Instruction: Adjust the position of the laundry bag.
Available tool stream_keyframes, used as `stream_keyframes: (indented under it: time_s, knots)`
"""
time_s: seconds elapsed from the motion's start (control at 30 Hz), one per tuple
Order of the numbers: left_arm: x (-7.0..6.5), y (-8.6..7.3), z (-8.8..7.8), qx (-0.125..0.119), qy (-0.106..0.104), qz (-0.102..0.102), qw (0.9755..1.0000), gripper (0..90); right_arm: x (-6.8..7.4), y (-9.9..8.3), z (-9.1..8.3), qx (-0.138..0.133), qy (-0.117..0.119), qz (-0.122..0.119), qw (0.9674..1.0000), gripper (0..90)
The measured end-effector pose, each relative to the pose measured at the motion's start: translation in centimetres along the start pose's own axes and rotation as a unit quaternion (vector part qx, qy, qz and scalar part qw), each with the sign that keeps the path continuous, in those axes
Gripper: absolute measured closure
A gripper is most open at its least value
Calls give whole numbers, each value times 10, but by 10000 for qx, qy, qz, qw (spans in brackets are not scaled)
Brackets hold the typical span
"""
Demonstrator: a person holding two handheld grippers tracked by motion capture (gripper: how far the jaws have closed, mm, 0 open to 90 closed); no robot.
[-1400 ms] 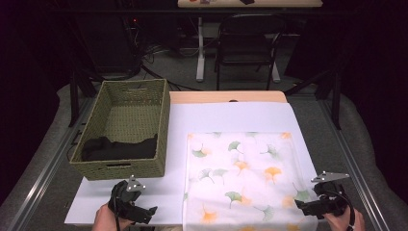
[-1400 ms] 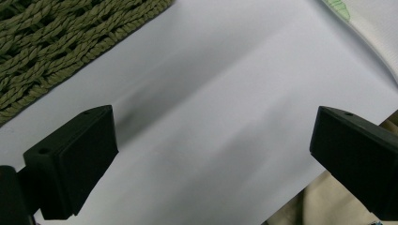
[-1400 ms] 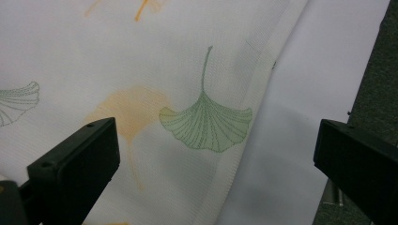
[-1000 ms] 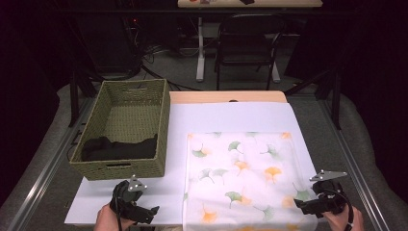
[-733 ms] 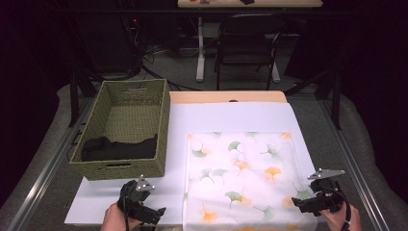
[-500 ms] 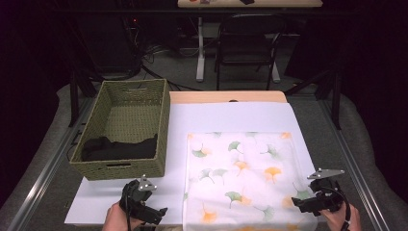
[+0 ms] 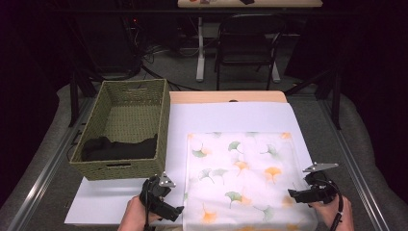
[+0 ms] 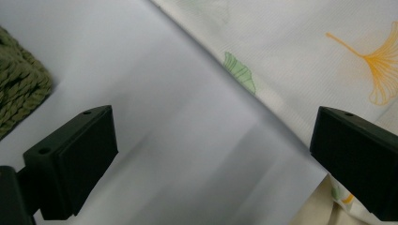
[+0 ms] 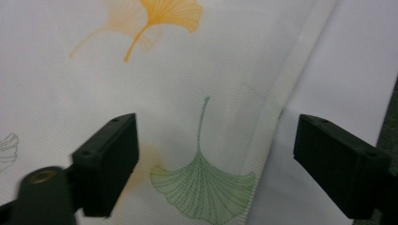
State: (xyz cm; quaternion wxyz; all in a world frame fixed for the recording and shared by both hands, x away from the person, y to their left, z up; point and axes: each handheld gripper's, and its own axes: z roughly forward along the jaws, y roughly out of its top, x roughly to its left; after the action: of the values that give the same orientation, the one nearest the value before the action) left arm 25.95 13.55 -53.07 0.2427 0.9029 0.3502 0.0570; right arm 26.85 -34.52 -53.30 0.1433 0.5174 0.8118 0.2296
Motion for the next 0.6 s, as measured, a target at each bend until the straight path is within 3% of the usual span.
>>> stream_keyframes:
  time_s: [0.17, 0.3, 0.43, 0.6]
  knots:
    - [-5, 8, 8, -6, -22, 110, 9999, 48, -1, 1, 9, 228, 16, 154, 9996, 204]
    - [-8, 14, 15, 68, 25, 112, 9999, 81, 1, 1, 8, 193, -64, 131, 9997, 281]
    - [-11, 19, 22, 206, 197, 122, 9995, 156, 0, 0, 8, 170, -55, 110, 9998, 282]
    - [-9, 20, 25, 165, 175, 35, 9997, 217, 2, -2, 8, 94, -105, 166, 9998, 282]
